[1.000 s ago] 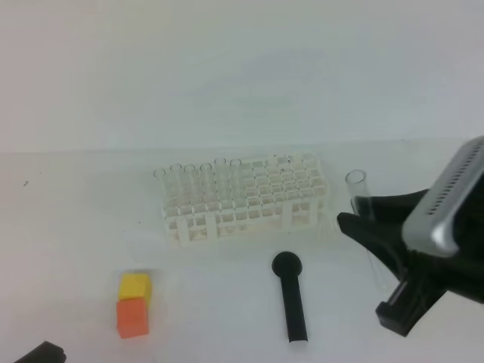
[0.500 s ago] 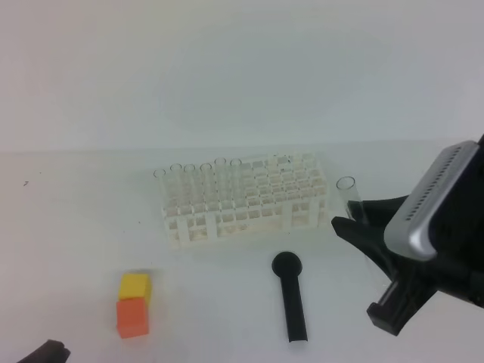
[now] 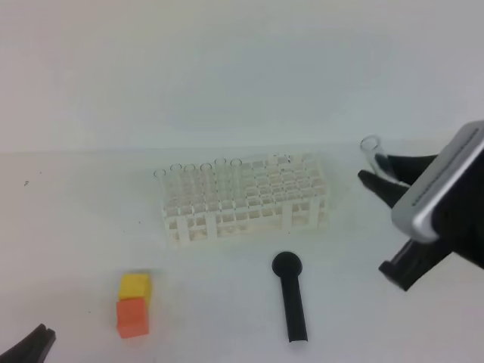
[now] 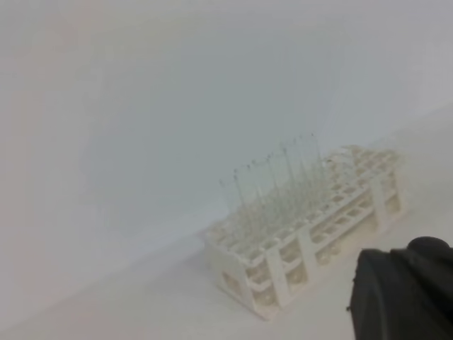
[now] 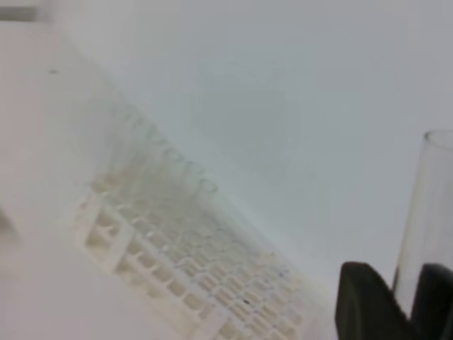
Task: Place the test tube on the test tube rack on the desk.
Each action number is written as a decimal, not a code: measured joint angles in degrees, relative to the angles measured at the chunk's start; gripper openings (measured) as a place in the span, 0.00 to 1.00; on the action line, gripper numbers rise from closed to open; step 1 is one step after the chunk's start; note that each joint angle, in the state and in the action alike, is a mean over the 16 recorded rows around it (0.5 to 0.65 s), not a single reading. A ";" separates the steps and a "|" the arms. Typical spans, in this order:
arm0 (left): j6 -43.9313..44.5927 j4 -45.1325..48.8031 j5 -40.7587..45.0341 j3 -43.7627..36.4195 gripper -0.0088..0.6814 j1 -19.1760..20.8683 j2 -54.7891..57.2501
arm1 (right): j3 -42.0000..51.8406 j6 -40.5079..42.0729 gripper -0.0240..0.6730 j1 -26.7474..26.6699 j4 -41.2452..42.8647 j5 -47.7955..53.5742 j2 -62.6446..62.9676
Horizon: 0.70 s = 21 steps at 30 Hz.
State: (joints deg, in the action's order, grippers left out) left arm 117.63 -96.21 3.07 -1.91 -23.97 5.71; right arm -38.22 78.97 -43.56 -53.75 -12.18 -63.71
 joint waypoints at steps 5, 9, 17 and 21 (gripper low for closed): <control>-0.35 -5.74 -0.18 0.00 0.01 0.00 0.00 | 0.00 -7.69 0.21 0.34 4.77 -5.79 -0.40; -0.39 -6.34 -0.25 0.00 0.01 0.00 0.00 | 0.00 -17.91 0.21 0.61 11.00 -11.26 -2.00; -0.19 -6.34 -0.25 0.00 0.01 0.00 0.00 | -0.66 -40.69 0.21 0.76 25.35 -21.96 -10.50; -0.08 -6.34 -0.25 0.00 0.01 0.00 0.00 | -2.18 -47.76 0.21 0.77 28.78 -26.79 -16.99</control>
State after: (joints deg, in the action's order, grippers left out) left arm 117.54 -102.55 2.81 -1.91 -23.97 5.71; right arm -40.40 31.21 -42.79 -24.96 -38.97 -80.70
